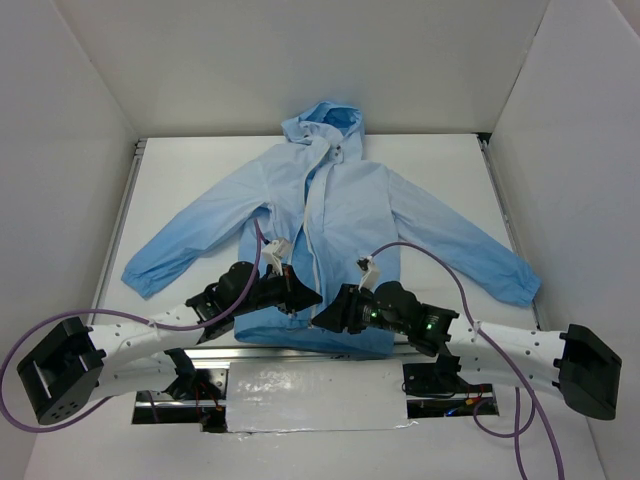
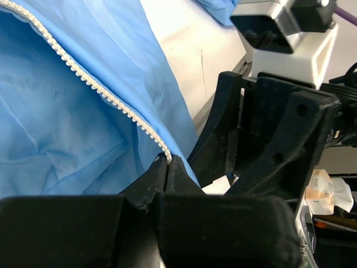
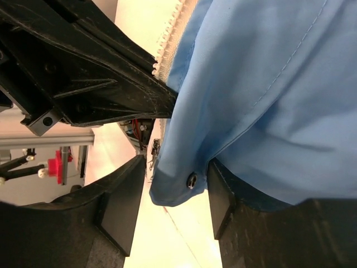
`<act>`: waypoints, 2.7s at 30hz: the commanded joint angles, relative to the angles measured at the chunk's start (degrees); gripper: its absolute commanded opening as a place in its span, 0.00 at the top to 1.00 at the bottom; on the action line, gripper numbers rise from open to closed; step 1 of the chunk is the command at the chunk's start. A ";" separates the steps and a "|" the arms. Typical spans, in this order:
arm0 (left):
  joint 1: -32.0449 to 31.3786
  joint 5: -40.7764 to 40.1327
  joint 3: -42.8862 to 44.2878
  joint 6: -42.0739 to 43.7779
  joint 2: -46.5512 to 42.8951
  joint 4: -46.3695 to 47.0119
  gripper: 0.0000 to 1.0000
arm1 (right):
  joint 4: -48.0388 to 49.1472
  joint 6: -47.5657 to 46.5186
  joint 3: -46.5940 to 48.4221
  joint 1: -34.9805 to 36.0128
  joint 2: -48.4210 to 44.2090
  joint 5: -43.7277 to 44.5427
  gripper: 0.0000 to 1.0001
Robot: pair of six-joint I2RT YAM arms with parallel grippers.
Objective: Zip up the jacket
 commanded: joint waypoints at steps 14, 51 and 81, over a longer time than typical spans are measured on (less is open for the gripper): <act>-0.60 -2.34 -0.04 -1.66 -2.12 5.83 1.00 | 6.69 2.16 -1.91 0.40 0.63 -1.97 1.00; -0.51 -23.53 10.86 -4.30 16.34 -31.27 0.71 | -20.38 0.14 -2.62 -0.04 -24.94 16.67 1.00; -7.53 -60.38 45.73 -7.91 26.33 -87.64 0.94 | -24.25 -1.18 0.37 -0.04 -22.75 19.04 1.00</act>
